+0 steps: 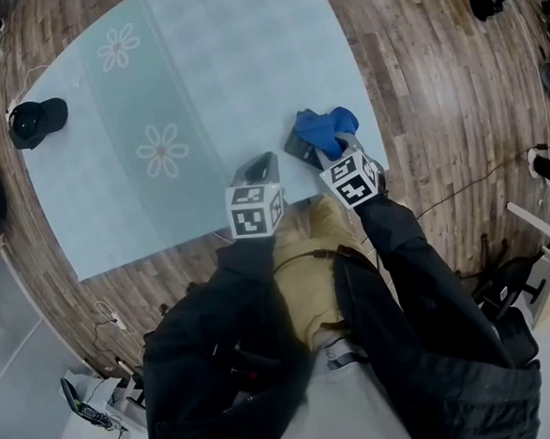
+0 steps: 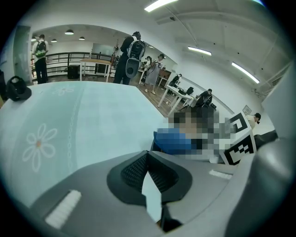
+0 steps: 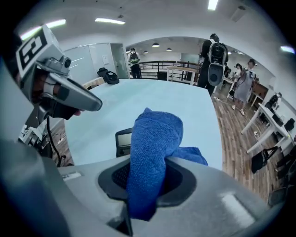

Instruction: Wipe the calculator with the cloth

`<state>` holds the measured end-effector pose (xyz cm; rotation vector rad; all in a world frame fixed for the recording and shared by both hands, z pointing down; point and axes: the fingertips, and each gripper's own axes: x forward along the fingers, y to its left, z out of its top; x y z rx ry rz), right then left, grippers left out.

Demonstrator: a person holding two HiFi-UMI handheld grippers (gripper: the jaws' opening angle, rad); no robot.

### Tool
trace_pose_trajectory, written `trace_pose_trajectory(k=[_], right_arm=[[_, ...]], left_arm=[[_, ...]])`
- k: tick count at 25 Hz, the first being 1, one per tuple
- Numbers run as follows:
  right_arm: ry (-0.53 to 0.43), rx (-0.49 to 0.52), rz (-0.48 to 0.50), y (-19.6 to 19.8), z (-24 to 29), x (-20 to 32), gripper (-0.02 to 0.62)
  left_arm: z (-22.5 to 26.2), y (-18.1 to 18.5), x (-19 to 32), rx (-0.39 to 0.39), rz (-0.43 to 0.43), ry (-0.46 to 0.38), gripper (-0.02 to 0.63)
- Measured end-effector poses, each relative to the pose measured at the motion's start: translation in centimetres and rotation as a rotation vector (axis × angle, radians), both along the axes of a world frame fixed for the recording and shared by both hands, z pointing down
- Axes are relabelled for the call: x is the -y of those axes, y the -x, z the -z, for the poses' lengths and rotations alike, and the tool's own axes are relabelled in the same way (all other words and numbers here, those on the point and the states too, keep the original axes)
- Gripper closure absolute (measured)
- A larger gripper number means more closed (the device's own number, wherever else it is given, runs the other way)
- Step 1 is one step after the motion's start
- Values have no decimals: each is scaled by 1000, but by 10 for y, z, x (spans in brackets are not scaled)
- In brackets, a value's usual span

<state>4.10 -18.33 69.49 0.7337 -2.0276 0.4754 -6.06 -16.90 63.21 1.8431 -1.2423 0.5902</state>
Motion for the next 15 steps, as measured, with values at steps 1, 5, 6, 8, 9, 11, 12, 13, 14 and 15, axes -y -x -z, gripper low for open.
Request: trace_pose_trajectory(k=[1,5,6,8,9,11,12,13,14,15], right_arm=[[5,6,12,2,0,-4,502],[28,31,52,12,-1,-25,502],[35,35,55,13,-1,-29,502],[47,42,64,16,-2,-38,502],[54,45,71,18,-2,-41,502],[75,55,81,21,-1,-49,502],[91,63,82,22,-1,-53,502],[109,74,77,22,0,-56,502],[126,90,67,23,1,-58,502],[142,113,49,24,4,-60,502]], left_arm=[[0,0,0,-2,0,0,607],[1,-1,3,-8,-7,-4,607],[1,0,4,-7,-7,-4,607],[1,1,5,-4,-7,-5,607],[1,1,6,-4,-8,-6,607],[3,1,9,-4,-8,-9,607],[5,1,11,-6,-7,-12,607],[7,1,14,-7,-7,-17,607],[10,1,18,-9,-7,-25,607],[13,1,22,-11,-9,-34,607]])
